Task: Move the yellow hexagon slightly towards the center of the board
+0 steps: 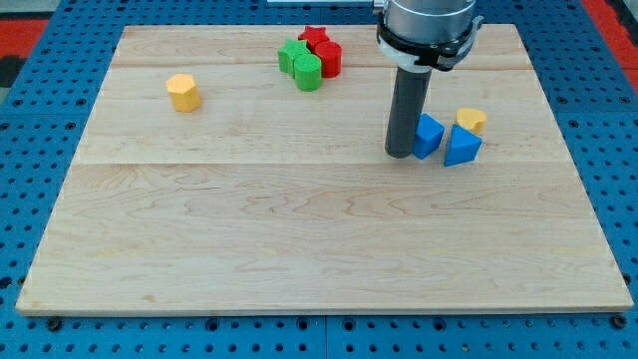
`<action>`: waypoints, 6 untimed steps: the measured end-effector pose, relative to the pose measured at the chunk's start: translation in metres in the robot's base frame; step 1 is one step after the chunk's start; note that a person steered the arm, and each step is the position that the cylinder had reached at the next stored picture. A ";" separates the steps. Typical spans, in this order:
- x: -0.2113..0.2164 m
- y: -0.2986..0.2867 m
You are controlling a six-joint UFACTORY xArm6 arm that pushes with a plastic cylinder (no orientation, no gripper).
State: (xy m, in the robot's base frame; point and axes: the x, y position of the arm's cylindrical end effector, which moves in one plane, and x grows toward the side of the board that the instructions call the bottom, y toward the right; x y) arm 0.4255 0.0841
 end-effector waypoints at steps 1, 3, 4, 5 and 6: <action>0.000 -0.135; -0.067 -0.337; -0.087 -0.322; -0.087 -0.281; -0.093 -0.244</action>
